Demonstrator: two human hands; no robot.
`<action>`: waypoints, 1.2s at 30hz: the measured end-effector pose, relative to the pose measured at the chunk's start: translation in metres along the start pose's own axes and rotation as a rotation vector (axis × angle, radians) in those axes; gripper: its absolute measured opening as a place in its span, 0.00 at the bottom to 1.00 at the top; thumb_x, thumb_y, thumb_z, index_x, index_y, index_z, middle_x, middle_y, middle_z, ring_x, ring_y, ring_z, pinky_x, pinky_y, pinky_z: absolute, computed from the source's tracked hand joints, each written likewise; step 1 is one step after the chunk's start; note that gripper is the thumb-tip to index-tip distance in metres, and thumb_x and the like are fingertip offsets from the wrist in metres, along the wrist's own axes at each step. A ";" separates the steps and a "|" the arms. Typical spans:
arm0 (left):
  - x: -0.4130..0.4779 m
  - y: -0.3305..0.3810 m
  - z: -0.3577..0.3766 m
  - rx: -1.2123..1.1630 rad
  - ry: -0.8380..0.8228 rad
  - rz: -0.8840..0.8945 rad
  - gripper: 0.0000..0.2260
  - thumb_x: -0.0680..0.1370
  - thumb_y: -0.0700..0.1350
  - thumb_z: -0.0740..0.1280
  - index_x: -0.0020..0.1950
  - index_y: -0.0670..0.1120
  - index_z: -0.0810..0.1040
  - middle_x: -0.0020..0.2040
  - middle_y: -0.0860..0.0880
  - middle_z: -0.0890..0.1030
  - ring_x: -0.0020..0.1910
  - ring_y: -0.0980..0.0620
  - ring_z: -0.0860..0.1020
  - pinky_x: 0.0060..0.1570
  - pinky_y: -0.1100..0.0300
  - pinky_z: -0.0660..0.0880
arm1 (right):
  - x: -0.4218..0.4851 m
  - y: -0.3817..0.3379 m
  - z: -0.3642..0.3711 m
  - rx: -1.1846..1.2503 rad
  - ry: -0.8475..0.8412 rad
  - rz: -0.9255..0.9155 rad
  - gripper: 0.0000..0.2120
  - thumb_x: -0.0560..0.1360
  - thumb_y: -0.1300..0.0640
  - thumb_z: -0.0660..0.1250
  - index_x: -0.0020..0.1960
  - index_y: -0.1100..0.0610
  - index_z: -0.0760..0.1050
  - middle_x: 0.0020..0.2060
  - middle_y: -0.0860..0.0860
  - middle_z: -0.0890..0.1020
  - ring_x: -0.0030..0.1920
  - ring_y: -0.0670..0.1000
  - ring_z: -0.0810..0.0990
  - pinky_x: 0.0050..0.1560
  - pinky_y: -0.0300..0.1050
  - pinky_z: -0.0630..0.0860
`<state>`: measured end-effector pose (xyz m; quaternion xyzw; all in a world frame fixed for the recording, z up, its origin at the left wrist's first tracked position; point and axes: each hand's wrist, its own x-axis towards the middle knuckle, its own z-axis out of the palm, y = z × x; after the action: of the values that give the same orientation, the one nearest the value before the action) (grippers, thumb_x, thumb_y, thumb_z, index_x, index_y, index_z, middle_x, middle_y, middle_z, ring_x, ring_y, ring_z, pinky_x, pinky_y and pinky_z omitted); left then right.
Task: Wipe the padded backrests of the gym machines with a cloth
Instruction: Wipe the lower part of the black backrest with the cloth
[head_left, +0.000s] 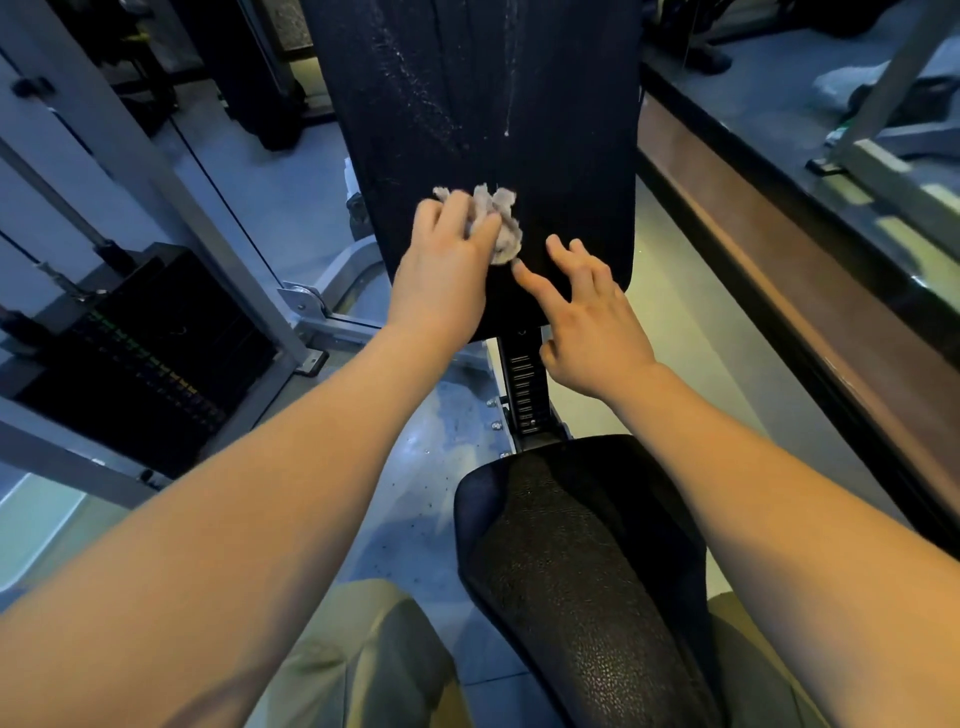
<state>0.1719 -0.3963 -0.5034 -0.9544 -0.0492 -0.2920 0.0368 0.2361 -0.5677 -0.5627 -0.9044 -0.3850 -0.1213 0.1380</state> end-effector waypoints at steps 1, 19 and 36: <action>-0.010 -0.001 0.003 0.023 -0.037 0.024 0.16 0.76 0.37 0.70 0.64 0.45 0.77 0.60 0.43 0.73 0.56 0.41 0.71 0.38 0.58 0.65 | 0.000 0.000 0.000 0.003 0.000 -0.002 0.45 0.70 0.58 0.71 0.81 0.44 0.53 0.81 0.56 0.52 0.80 0.60 0.50 0.76 0.59 0.62; -0.058 -0.017 0.002 0.087 -0.234 0.029 0.16 0.74 0.34 0.71 0.61 0.41 0.75 0.56 0.43 0.67 0.53 0.42 0.67 0.37 0.53 0.74 | -0.001 -0.010 -0.004 -0.074 -0.071 0.039 0.48 0.71 0.50 0.69 0.82 0.43 0.44 0.81 0.54 0.44 0.81 0.58 0.42 0.79 0.55 0.53; -0.052 -0.013 -0.008 -0.003 -0.256 -0.039 0.14 0.77 0.35 0.67 0.62 0.44 0.76 0.56 0.45 0.67 0.53 0.45 0.65 0.41 0.52 0.76 | 0.007 -0.034 -0.022 0.005 -0.026 0.129 0.36 0.74 0.45 0.69 0.78 0.47 0.59 0.78 0.58 0.55 0.77 0.62 0.53 0.74 0.58 0.65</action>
<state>0.1233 -0.3878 -0.5259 -0.9829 -0.0714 -0.1683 0.0232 0.2135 -0.5484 -0.5346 -0.9285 -0.3278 -0.0996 0.1430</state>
